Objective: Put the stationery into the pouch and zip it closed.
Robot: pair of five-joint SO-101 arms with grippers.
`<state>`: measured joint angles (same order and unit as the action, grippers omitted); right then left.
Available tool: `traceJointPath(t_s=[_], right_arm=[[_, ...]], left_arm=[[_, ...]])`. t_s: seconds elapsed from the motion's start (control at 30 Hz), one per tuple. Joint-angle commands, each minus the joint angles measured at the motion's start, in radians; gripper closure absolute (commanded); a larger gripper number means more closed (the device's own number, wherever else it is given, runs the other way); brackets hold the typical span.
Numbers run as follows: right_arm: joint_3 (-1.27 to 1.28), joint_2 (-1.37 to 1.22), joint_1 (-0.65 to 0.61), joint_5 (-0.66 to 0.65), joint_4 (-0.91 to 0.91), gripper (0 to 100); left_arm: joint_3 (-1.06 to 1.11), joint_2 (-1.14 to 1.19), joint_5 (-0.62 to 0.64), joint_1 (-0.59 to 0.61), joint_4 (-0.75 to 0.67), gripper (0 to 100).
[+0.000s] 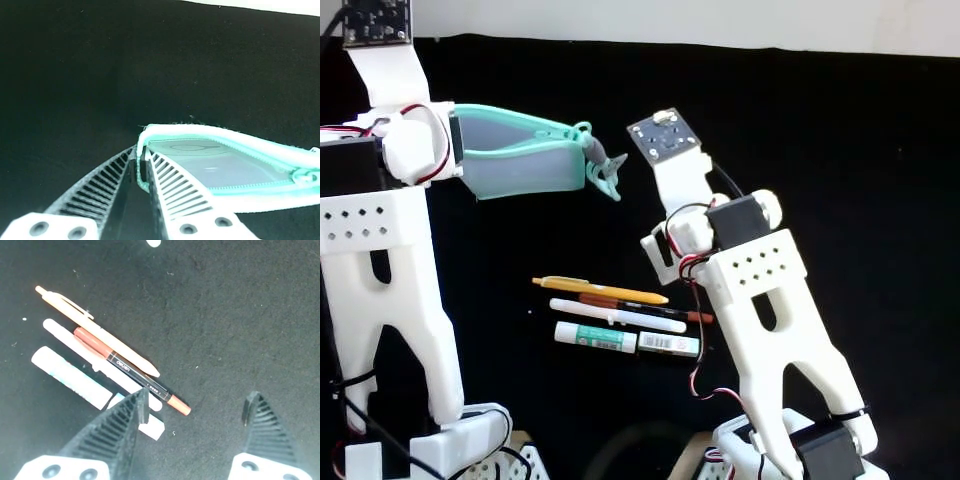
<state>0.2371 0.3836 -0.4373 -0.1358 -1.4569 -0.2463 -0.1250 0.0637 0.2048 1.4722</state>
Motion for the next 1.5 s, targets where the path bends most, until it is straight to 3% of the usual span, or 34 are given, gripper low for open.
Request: traceJointPath(t_s=[0.0, 0.2, 0.47, 0.63, 0.8, 0.97, 1.17, 1.47], right_arm=[[0.002, 0.015, -0.004, -0.051, -0.039, 70.2], [0.021, 0.015, -0.116, -0.23, -0.125, 70.3], [0.271, 0.015, -0.24, -0.376, 0.021, 78.6], [0.335, 0.015, -0.34, -0.404, 0.09, 78.3], [0.338, 0.004, -0.389, -0.434, 0.137, 70.7], [0.383, 0.004, -0.407, -0.437, 0.259, 70.7], [0.524, 0.004, -0.513, -0.434, 0.403, 70.7], [0.565, -0.002, -0.526, -0.436, 0.556, 70.7]], left_arm=[[0.019, 0.015, 0.023, -0.03, 0.02, 99], [0.019, 0.015, 0.035, -0.028, 0.018, 99], [0.019, 0.015, 0.031, -0.025, 0.02, 99], [0.019, 0.016, 0.029, -0.025, 0.025, 99], [0.019, 0.016, 0.009, -0.027, 0.026, 99], [0.019, 0.015, 0.009, -0.028, 0.026, 99], [0.019, 0.015, 0.009, -0.03, 0.028, 99], [0.016, 0.01, 0.009, -0.03, 0.041, 99]])
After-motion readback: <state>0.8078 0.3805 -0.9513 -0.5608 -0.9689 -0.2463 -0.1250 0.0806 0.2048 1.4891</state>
